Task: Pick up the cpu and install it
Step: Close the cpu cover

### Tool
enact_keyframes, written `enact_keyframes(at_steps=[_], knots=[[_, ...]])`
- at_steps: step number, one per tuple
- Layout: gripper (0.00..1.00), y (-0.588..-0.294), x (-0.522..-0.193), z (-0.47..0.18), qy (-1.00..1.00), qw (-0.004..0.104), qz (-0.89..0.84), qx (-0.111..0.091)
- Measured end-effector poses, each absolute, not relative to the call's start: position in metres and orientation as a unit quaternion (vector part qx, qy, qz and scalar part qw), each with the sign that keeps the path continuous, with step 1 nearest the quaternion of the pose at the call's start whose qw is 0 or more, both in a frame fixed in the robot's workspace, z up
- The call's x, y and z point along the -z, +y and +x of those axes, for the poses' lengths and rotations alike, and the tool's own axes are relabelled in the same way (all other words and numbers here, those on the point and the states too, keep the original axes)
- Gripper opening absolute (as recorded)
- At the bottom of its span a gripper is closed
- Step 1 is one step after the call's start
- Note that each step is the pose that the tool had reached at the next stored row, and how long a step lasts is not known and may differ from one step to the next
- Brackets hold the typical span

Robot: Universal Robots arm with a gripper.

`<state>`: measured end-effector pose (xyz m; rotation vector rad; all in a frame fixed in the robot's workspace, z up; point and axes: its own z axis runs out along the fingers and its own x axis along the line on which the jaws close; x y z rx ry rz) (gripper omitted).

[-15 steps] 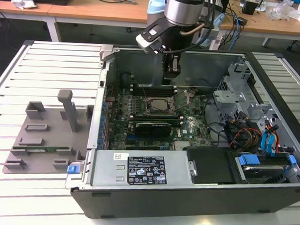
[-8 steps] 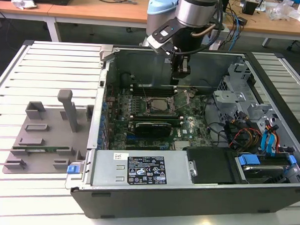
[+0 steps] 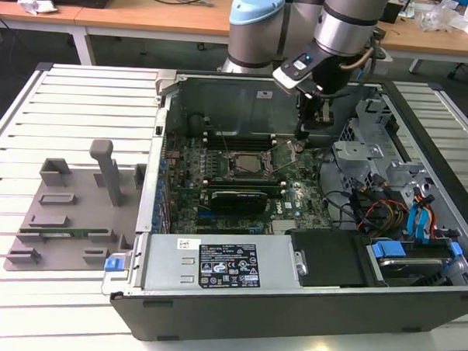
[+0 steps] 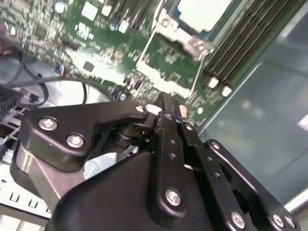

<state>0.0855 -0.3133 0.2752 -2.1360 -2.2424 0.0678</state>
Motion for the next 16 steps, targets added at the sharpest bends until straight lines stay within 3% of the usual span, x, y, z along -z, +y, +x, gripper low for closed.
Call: enact_keyframes(at_steps=[16], knots=[[0.11, -0.31, -0.244, 0.082, -0.725, 0.022, -0.688, -0.022]])
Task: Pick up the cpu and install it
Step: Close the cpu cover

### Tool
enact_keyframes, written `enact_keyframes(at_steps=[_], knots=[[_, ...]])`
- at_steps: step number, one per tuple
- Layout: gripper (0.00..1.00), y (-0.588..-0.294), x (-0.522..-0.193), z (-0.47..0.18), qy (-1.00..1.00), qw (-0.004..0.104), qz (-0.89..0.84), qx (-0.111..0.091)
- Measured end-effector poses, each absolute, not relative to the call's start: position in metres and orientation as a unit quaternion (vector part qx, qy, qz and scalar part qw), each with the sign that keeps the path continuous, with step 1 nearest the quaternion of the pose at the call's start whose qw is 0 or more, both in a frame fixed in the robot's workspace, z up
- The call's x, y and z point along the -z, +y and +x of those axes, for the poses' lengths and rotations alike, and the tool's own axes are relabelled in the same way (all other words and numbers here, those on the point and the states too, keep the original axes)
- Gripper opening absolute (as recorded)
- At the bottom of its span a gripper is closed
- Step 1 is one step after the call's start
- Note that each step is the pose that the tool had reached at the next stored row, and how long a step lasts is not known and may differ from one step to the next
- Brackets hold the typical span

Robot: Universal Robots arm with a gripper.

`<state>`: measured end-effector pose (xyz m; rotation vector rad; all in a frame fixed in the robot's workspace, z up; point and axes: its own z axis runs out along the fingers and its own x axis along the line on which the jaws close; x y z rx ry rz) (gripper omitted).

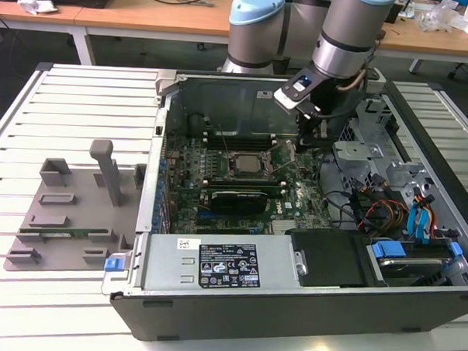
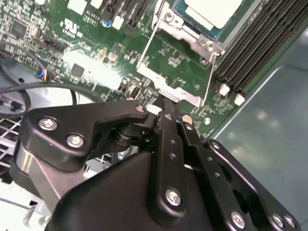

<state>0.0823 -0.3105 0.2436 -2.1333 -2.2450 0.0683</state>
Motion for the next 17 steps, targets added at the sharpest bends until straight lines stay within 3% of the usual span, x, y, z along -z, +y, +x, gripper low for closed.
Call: enact_keyframes(at_steps=[17], knots=[[0.11, -0.31, -0.243, 0.058, -0.725, 0.022, -0.689, -0.022]])
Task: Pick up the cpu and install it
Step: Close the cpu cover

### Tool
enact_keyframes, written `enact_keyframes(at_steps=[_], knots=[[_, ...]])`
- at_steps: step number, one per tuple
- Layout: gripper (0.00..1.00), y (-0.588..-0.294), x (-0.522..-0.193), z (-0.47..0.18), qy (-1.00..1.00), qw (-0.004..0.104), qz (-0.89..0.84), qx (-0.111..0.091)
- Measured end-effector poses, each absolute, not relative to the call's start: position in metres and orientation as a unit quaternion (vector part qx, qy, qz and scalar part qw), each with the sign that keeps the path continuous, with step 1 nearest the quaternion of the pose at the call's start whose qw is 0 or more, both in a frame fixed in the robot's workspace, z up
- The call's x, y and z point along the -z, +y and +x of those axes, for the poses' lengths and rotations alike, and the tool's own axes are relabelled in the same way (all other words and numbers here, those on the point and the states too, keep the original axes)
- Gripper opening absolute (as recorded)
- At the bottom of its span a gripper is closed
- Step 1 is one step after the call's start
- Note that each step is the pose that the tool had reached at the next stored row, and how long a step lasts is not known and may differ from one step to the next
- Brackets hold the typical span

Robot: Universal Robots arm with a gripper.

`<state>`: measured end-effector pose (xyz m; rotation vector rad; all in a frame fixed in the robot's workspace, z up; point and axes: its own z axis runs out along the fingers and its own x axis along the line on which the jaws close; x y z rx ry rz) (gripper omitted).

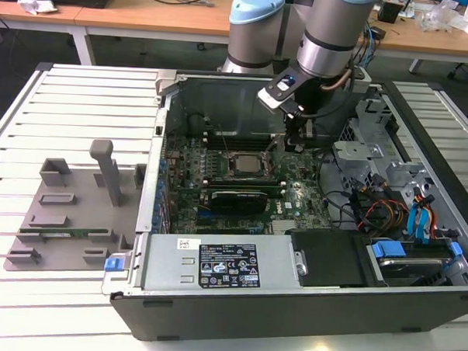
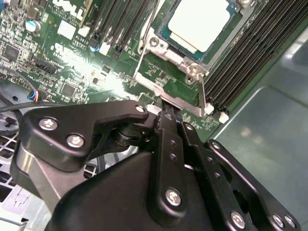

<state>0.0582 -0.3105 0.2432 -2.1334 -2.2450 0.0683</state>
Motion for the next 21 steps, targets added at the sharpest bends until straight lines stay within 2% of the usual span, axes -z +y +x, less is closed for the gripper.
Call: enact_keyframes(at_steps=[21], knots=[[0.11, -0.31, -0.236, 0.022, -0.725, 0.022, -0.689, -0.022]])
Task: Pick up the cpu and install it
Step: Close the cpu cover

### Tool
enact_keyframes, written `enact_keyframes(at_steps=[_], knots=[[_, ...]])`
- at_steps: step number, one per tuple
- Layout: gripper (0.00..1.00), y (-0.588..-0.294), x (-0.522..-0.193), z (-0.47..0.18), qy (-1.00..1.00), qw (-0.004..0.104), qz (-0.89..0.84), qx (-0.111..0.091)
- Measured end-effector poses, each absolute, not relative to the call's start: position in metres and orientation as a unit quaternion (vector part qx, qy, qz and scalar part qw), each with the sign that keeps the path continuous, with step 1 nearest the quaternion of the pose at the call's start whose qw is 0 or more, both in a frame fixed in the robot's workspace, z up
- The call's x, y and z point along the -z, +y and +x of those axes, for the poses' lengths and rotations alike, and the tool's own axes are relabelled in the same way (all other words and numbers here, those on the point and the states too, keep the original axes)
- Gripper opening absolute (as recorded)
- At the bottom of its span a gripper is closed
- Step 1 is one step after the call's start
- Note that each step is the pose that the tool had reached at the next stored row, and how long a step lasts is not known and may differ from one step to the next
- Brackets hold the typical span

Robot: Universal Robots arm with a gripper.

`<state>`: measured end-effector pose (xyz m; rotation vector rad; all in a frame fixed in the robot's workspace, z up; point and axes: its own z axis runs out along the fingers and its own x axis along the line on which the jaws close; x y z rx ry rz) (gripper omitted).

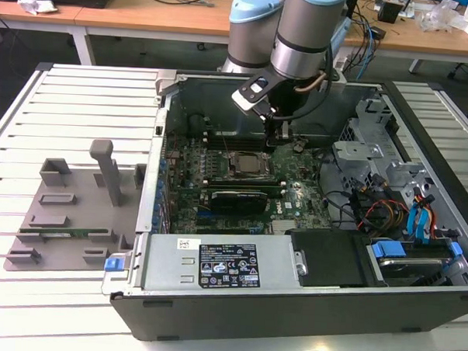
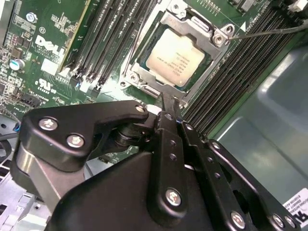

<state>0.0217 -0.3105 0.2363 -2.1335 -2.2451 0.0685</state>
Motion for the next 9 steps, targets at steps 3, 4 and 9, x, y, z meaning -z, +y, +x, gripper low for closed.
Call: enact_keyframes(at_steps=[3, 4, 9], knots=[[0.11, -0.31, -0.233, 0.02, -0.725, 0.022, -0.689, -0.022], [0.11, -0.31, -0.23, 0.02, -0.725, 0.022, -0.689, -0.022], [0.11, -0.31, -0.224, 0.003, -0.725, 0.022, -0.689, -0.022]])
